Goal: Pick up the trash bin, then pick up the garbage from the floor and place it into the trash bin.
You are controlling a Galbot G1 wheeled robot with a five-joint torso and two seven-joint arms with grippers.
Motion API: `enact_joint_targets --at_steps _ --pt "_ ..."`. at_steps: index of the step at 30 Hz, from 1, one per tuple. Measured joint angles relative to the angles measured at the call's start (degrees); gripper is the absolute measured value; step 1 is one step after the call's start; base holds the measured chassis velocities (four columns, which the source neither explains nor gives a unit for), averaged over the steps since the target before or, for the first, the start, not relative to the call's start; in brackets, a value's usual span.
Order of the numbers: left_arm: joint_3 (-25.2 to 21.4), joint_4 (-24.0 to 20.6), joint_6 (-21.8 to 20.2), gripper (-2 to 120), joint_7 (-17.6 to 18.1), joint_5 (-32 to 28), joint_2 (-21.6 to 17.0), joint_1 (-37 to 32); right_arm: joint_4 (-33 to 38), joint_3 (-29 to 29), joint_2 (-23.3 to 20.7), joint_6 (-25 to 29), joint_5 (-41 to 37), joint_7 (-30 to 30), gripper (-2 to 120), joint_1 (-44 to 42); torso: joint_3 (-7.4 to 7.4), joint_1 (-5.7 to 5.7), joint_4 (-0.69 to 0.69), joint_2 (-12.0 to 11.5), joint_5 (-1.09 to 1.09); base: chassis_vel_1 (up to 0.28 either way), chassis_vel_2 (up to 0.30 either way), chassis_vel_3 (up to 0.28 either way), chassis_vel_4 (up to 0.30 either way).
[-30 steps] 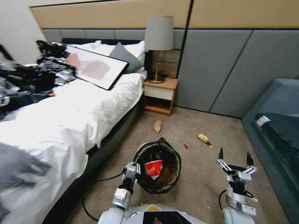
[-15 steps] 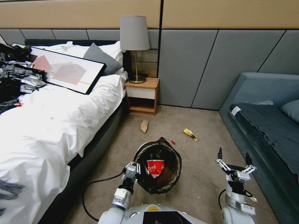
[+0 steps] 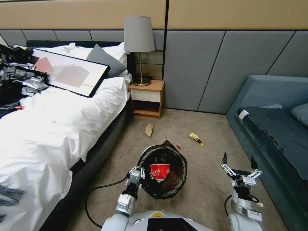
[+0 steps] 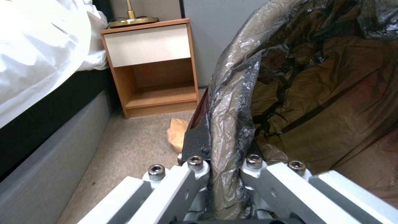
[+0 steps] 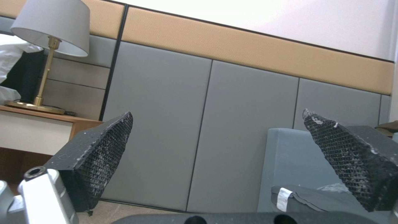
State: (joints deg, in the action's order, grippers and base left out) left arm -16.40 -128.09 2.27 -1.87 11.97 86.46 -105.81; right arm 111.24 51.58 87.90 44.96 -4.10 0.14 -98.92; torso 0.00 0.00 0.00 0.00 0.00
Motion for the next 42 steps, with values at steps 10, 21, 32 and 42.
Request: enact_joint_targets --at_steps 10,21,32,42 --pt "-0.1 0.0 0.1 1 0.0 0.1 0.1 0.0 -0.8 0.0 0.0 0.6 0.0 0.5 100 0.3 0.00 0.00 0.00 0.0 0.00 -0.202 0.205 0.211 -0.192" --pt "-0.1 -0.1 0.1 1 -0.1 0.3 0.1 -0.2 -1.3 0.0 -0.2 1.2 0.0 1.3 100 0.4 0.00 0.00 0.00 0.0 0.01 -0.219 0.209 0.211 -0.215" --pt "0.1 -0.1 0.1 1 -0.1 0.4 -0.1 -0.2 -1.0 -0.7 -0.2 1.5 -0.8 2.9 100 1.5 -0.01 -0.02 -0.01 0.0 0.00 -0.140 0.138 0.149 -0.134" --pt "0.2 -0.1 0.1 1 -0.1 0.4 -0.1 -0.3 -1.0 -0.9 -0.8 1.5 1.5 2.1 100 2.9 0.00 0.00 0.00 0.0 0.00 0.000 0.000 0.000 0.000"
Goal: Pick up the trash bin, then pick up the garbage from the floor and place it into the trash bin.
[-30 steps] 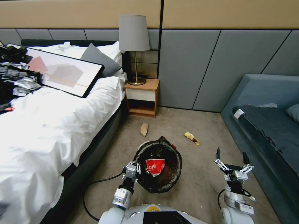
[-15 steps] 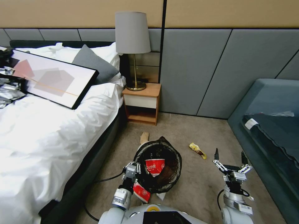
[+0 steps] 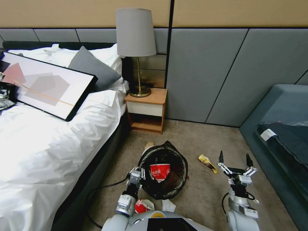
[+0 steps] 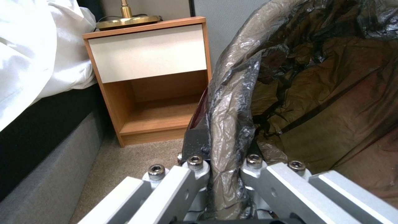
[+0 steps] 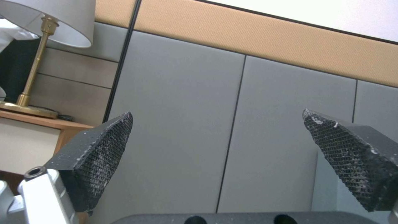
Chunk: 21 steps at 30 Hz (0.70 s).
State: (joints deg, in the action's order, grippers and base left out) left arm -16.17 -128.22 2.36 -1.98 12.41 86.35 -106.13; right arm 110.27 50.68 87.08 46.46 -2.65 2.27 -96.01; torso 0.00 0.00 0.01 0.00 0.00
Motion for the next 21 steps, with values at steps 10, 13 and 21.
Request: enact_joint_targets --at_steps 10,13,21 --pt "-0.2 -0.5 0.0 1 0.0 0.3 0.0 -0.1 -2.4 -1.2 -4.1 -5.6 0.2 2.1 100 3.4 0.00 0.00 -0.01 0.0 0.00 0.000 0.000 0.000 0.000" --pt "-0.3 -0.7 0.0 1 0.0 0.3 0.0 -0.2 -3.7 -1.7 -5.4 -7.1 0.0 3.6 100 4.7 0.00 0.00 0.00 0.0 -0.01 0.000 0.000 0.000 0.000" --pt "-0.9 -1.0 0.0 1 -0.1 0.3 0.1 -0.3 -10.5 -4.4 -9.3 -10.8 -1.2 10.4 100 10.2 0.00 0.00 -0.01 0.0 0.00 0.000 0.000 0.000 0.000"
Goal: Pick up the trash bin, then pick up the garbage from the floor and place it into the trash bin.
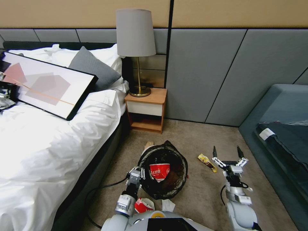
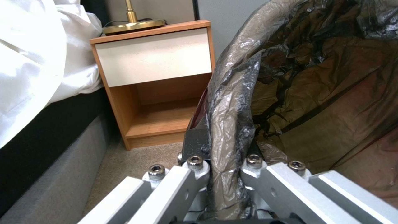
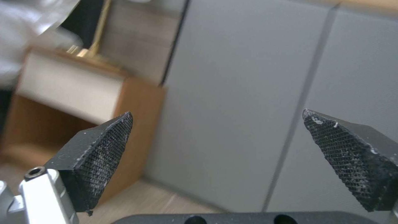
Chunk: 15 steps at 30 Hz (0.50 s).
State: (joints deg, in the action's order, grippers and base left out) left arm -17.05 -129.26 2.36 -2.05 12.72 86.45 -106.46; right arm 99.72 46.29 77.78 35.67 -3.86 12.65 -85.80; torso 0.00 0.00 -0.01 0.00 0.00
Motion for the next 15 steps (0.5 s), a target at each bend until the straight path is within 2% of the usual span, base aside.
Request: enact_joint_targets --at_steps 2,15 --pt "-0.2 0.0 0.0 1 0.0 0.0 0.1 0.0 -5.2 -1.3 -1.2 -1.5 0.6 2.2 100 3.0 0.00 0.00 0.00 0.0 -0.01 0.000 0.000 0.000 0.000" --pt "-0.5 -0.1 0.0 1 -0.2 0.3 0.0 -0.4 -19.9 -3.5 -6.2 -3.7 3.8 8.0 100 10.2 0.00 0.00 0.01 0.0 0.00 0.000 0.000 0.000 0.000"
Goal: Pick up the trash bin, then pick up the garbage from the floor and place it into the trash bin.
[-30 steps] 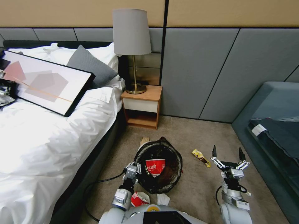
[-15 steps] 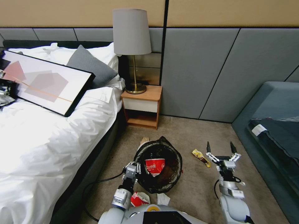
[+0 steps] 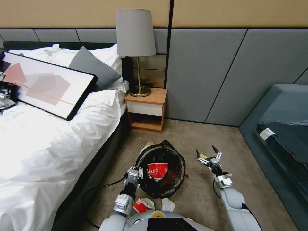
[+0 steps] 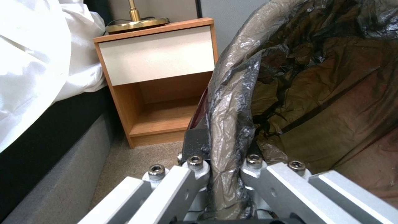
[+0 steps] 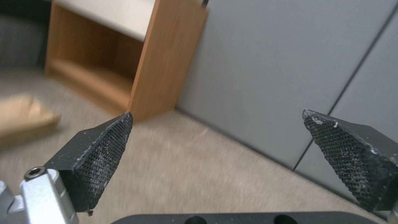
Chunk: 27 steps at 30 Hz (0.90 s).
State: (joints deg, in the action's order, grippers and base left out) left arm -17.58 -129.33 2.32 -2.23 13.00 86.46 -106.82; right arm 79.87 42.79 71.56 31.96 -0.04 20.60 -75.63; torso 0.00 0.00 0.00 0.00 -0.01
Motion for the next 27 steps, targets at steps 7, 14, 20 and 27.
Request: enact_joint_targets --at_steps 7,14,20,27 --pt "0.3 -0.5 0.0 1 0.0 0.5 -0.1 -0.5 -9.7 -0.5 -2.4 1.3 7.0 1.9 100 5.3 0.00 0.00 0.00 0.0 0.01 0.000 0.000 0.000 0.000" --pt "-0.1 -0.9 0.0 1 0.0 0.6 -0.1 -0.9 -21.3 -0.9 -4.0 3.1 13.3 1.8 100 12.6 0.00 0.00 0.00 0.0 0.00 0.000 0.000 0.000 0.000" --pt "-0.1 -0.9 0.0 1 0.0 0.7 -0.1 -1.0 -28.2 -1.5 -4.8 3.4 15.7 1.4 100 17.1 0.00 0.00 -0.01 0.0 0.01 0.000 0.000 0.000 0.000" --pt "-0.3 -0.9 0.0 1 0.0 0.7 -0.1 -1.0 -34.7 -1.7 -4.8 3.4 17.7 0.6 100 20.6 0.00 0.00 0.00 0.0 0.01 0.000 0.000 0.000 0.000"
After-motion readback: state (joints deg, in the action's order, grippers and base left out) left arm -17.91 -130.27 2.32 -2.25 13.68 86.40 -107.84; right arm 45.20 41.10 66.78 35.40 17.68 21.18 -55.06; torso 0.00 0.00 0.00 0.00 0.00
